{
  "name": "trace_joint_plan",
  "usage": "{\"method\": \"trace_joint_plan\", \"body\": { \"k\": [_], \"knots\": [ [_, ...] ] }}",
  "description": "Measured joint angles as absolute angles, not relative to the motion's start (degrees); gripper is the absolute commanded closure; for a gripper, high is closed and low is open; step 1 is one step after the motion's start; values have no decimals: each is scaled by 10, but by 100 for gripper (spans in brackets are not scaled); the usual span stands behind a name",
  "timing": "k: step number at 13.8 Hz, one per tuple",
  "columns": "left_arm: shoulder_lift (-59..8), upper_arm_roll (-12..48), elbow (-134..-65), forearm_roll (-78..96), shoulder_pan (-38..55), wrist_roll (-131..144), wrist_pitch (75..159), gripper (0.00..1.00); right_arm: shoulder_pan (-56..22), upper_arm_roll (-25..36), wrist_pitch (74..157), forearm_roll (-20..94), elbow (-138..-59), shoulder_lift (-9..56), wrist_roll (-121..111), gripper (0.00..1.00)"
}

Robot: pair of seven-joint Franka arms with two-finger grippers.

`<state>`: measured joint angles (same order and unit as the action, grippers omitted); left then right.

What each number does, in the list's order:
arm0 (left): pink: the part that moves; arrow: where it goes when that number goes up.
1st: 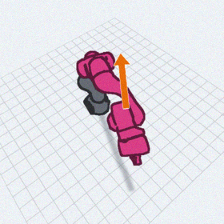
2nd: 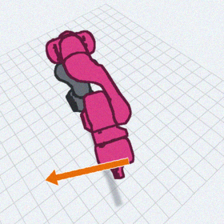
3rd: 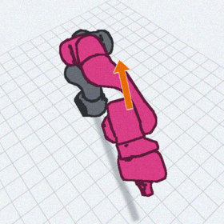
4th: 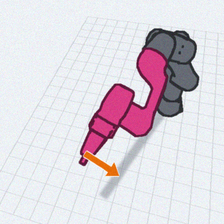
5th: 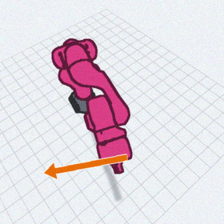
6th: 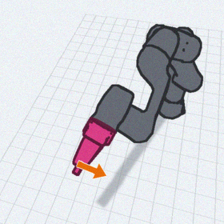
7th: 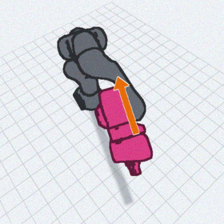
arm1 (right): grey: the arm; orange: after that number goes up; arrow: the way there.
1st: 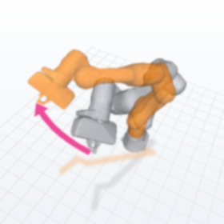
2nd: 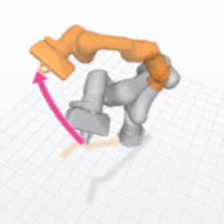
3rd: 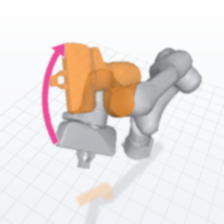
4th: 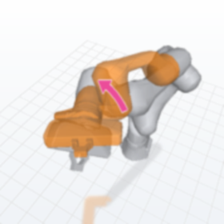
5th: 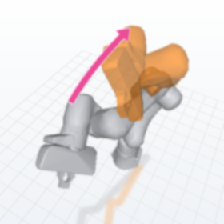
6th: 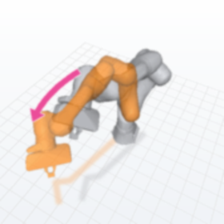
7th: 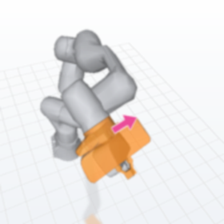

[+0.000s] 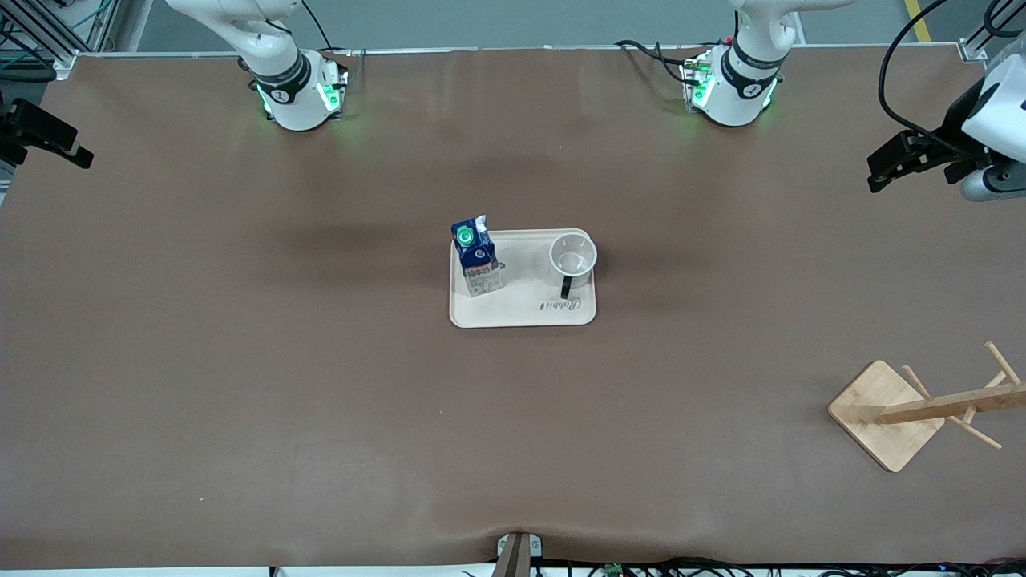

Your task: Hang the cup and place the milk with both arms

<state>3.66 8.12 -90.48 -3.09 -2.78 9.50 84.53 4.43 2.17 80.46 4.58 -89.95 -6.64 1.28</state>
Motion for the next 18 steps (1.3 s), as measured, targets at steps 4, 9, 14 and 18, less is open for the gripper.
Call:
{"method": "trace_joint_plan", "body": {
  "k": [4,9,14,18],
  "knots": [
    [36,81,-905,-31,-28,95,845,0,44,22,805,46,-900,-66,13,0],
    [21,81,-894,-31,-28,95,850,0,44,22,805,46,-900,-66,13,0],
    [17,82,-893,-31,-28,109,849,0,44,21,805,46,-900,-66,13,0],
    [10,103,-902,-30,-27,111,849,0,44,21,805,46,-900,-66,13,0]
  ]
}}
